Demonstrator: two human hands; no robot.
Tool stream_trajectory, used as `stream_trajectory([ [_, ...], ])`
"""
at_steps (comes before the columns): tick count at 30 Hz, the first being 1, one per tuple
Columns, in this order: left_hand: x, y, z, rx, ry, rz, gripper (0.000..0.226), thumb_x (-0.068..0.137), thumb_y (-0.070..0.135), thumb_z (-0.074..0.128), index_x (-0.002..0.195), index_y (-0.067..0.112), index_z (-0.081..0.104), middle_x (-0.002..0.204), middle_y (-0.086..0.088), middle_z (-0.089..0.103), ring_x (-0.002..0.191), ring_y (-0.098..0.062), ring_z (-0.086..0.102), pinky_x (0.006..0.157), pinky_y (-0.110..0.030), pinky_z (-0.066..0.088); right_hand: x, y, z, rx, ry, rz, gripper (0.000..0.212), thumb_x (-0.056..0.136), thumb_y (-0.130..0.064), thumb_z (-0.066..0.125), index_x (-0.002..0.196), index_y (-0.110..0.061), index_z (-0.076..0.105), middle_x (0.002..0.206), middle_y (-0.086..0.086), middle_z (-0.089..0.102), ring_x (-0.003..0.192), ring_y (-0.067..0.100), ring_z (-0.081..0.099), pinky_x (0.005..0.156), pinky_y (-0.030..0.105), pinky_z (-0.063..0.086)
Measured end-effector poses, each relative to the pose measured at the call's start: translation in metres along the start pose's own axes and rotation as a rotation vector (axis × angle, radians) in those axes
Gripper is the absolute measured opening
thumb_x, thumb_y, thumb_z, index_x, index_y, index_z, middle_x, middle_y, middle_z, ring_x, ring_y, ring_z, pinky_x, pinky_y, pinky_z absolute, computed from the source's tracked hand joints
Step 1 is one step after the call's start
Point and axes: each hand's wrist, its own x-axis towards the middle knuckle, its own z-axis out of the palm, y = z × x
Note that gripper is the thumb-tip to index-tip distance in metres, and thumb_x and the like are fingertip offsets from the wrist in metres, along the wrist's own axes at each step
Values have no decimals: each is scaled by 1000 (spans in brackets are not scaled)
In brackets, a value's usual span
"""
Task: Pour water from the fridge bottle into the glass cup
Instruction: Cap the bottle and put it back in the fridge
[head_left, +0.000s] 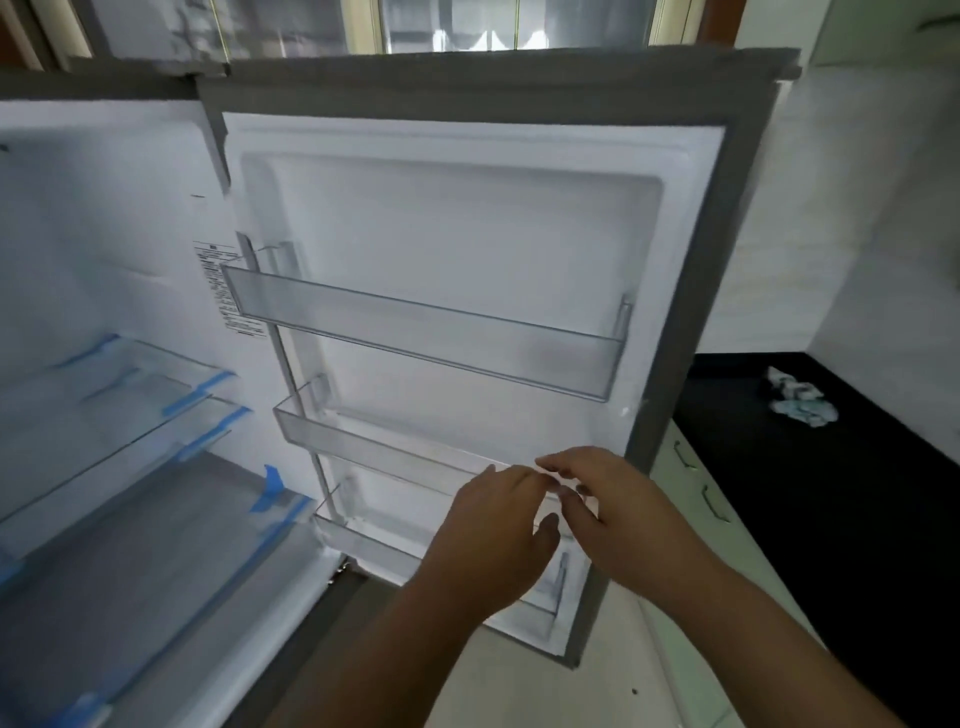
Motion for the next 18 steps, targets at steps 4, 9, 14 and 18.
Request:
stream_trajectory([
  [4,-2,14,29,27,45,-121,43,102,60,45,128,32,65,140,13,64,142,-9,47,130,-38,5,-10,29,-22,-3,69,7,21,103,-36,58,120,-31,69,112,-21,61,102,0,60,100,23,50],
  [9,-6,23,43,35,132,-219,65,90,78,42,117,24,64,139,4,62,154,-15,31,132,-45,8,-15,53,-45,-70,205,51,22,98,-45,63,83,-31,55,76,-11,57,71,6,60,68,24,53],
  [14,-17,23,42,48,180,-274,39,97,60,59,107,22,63,128,5,65,154,-15,31,127,-31,1,-20,57,-55,27,314,37,29,93,-43,71,87,-30,45,90,-8,48,78,13,55,69,25,48],
  [18,-40,27,31,17,210,-309,28,96,45,69,98,18,61,134,-1,64,154,-10,29,125,-21,-7,-22,49,-53,131,322,52,53,88,-44,77,124,-29,41,130,-3,40,116,17,52,95,36,54],
])
